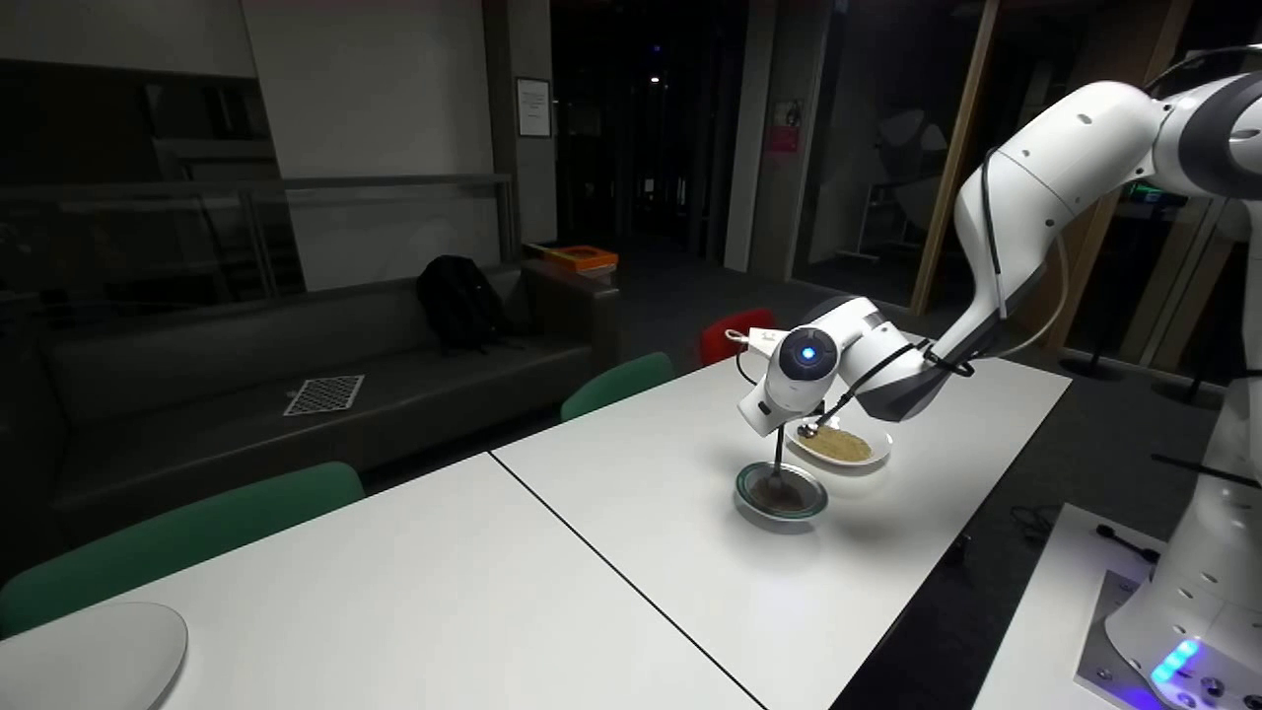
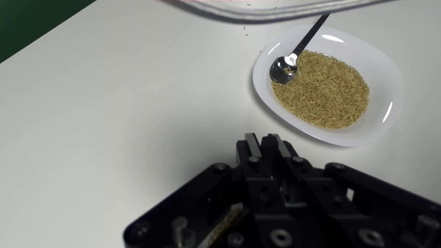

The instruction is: Use the fork to stir the bowl

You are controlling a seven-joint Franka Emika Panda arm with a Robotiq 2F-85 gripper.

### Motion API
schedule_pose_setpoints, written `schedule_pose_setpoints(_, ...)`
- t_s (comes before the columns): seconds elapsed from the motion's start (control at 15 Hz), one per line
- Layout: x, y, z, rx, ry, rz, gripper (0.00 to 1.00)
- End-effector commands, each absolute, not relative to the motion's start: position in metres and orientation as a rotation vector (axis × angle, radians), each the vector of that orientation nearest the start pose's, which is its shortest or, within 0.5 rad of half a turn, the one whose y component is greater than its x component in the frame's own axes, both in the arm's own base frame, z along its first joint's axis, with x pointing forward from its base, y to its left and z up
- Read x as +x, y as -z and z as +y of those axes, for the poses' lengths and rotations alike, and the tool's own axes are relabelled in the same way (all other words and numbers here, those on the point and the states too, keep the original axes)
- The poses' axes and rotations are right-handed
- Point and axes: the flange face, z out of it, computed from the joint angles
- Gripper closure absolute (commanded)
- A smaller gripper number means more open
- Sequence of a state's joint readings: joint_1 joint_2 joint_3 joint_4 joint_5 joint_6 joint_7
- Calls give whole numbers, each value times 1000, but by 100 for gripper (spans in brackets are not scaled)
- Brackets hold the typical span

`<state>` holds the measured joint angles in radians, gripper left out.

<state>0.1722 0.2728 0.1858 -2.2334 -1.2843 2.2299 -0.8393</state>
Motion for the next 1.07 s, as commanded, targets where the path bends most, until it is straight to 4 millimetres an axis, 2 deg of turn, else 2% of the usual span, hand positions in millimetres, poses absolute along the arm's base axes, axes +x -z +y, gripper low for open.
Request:
schedule_pose_setpoints(0.0,509,-243,160,1092,493,2076,89)
schedule_pose_setpoints(0.07,509,-243,160,1092,493,2076,97)
schedule_pose_setpoints(1.0,514,-252,163,1084,491,2052,97)
